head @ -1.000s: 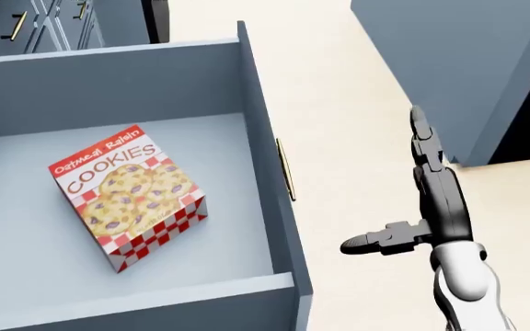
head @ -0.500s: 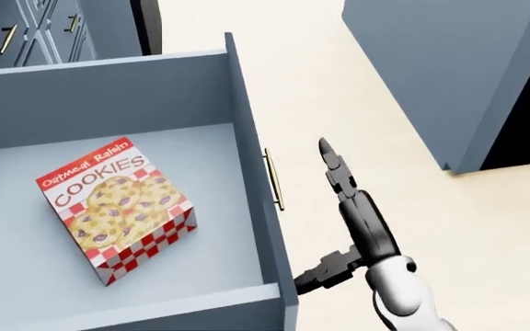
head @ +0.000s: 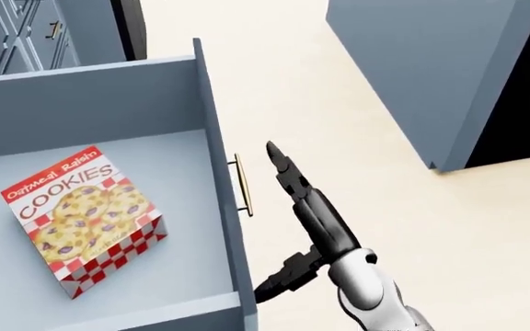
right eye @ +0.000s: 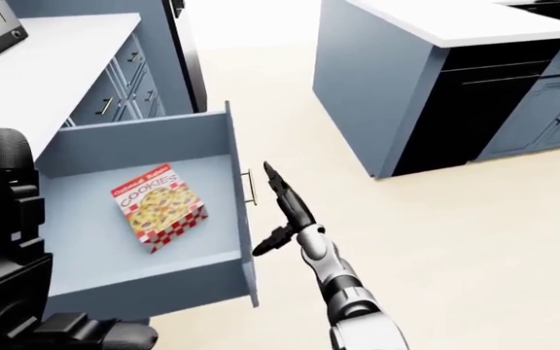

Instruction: Close the right drawer.

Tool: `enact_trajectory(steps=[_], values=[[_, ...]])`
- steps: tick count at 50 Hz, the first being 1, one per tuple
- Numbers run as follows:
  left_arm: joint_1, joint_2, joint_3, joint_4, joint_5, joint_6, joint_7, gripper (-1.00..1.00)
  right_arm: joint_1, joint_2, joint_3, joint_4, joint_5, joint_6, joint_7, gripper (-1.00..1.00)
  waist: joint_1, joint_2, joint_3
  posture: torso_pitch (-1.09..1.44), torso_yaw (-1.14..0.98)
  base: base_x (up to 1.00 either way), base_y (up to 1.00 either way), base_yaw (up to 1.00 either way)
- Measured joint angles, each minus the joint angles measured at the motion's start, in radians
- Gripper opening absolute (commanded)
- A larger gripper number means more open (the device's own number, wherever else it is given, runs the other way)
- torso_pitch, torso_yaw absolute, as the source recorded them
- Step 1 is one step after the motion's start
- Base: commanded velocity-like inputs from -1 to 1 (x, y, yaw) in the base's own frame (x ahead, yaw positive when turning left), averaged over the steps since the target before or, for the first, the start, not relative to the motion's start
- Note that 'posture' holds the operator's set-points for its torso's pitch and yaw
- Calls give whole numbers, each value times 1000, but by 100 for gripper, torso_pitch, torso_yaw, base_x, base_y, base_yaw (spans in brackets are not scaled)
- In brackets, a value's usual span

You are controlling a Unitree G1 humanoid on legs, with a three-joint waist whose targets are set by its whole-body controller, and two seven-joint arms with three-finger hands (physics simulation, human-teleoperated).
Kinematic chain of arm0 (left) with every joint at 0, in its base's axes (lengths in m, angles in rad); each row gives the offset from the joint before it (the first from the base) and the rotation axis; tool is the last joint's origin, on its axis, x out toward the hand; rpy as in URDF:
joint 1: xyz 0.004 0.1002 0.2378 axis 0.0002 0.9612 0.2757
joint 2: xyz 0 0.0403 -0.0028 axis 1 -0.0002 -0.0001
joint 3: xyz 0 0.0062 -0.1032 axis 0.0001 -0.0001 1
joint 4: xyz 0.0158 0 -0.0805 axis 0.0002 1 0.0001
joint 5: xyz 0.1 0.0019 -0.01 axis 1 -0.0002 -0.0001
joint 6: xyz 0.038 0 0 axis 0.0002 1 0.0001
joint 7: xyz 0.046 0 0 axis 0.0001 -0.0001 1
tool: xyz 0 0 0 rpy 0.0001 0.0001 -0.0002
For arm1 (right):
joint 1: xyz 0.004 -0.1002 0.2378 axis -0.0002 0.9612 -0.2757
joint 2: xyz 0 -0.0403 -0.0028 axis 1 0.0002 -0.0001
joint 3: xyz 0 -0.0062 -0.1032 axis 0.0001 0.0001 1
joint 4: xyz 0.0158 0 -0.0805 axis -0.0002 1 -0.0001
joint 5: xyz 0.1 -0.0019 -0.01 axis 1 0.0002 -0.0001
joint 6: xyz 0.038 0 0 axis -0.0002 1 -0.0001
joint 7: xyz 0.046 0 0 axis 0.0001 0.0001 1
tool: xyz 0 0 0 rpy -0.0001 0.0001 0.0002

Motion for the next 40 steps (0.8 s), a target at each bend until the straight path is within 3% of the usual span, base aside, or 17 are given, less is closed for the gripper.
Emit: enact_trajectory(steps=[40], values=[[0, -5, 12, -8, -14, 4, -8, 100, -47, 124, 48, 39, -107, 21, 15, 100, 9, 1, 7, 0, 0, 0, 0, 0]])
